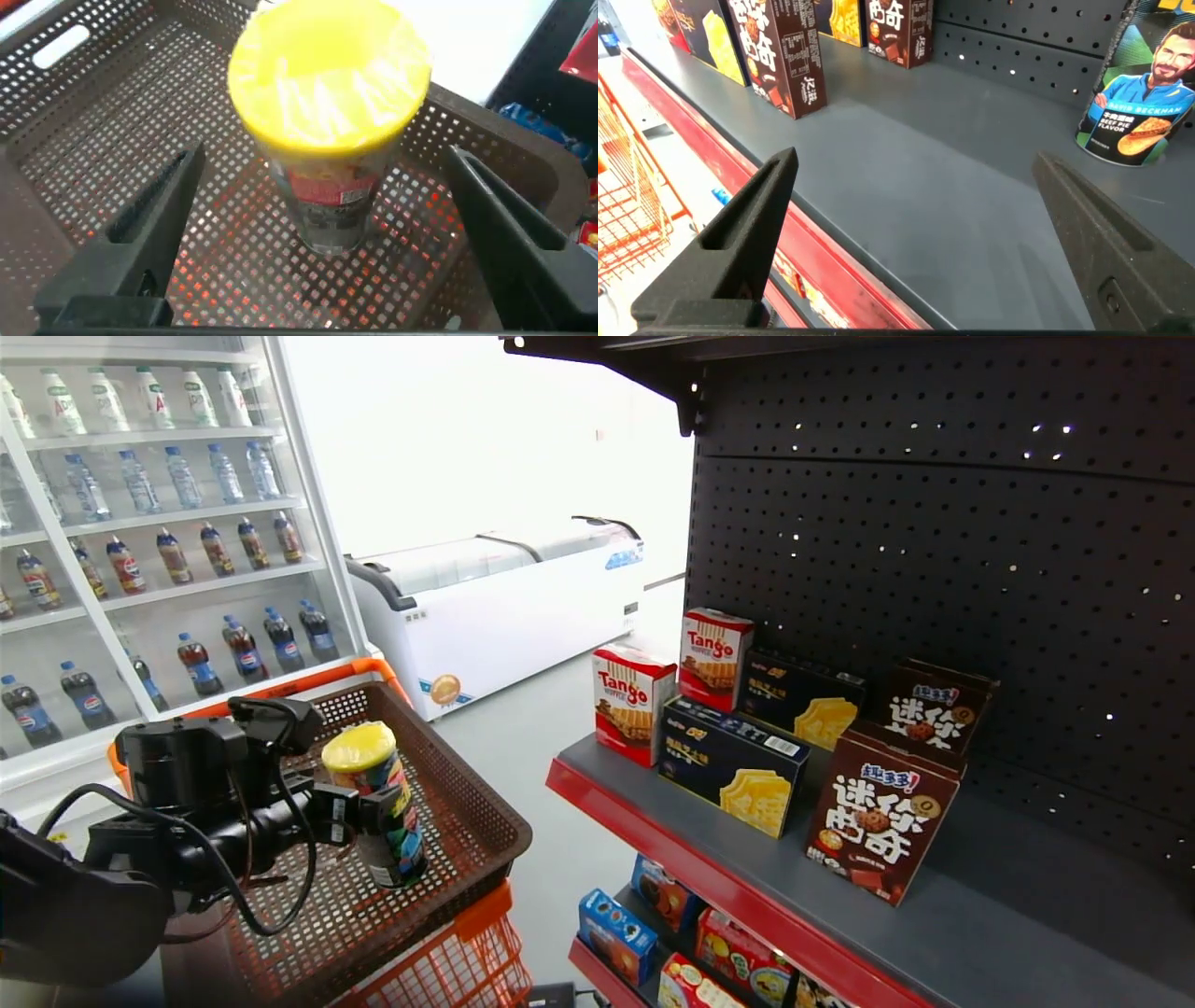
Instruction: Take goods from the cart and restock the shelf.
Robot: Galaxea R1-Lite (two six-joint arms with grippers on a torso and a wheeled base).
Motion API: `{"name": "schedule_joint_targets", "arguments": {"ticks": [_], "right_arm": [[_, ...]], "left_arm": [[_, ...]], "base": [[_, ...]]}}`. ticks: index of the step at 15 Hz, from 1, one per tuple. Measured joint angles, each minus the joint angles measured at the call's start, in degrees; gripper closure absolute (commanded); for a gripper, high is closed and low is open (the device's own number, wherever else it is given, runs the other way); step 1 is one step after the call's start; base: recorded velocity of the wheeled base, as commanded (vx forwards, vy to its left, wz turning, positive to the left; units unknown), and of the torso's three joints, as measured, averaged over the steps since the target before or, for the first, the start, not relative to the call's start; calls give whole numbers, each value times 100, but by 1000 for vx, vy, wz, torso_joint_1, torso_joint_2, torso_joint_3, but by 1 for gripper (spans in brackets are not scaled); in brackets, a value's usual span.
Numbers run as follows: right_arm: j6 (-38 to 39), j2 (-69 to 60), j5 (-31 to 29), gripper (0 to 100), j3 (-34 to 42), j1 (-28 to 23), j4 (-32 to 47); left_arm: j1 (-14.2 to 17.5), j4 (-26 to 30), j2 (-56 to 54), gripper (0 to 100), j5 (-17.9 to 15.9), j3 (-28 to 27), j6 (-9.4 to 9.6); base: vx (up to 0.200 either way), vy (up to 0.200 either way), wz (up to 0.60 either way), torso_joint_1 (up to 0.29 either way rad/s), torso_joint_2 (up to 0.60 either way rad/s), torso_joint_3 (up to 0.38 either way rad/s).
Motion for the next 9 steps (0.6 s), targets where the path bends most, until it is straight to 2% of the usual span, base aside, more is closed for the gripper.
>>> {"name": "schedule_joint_targets", "arguments": {"ticks": [1, 5, 9], "right_arm": [[0, 0, 2, 0, 0, 0, 0], [0, 0, 5, 0, 0, 5, 0], [0, 0, 5, 0, 0, 5, 0]], "left_arm": [[-16, -150, 160, 0, 7, -5, 2], [-41, -1467, 945, 0, 16, 28, 2], [-98, -1809, 1445, 0, 60, 30, -2]], "base": [[0, 0, 0, 0, 0, 0], [0, 0, 0, 0, 0, 0], [0, 0, 0, 0, 0, 0]]}}
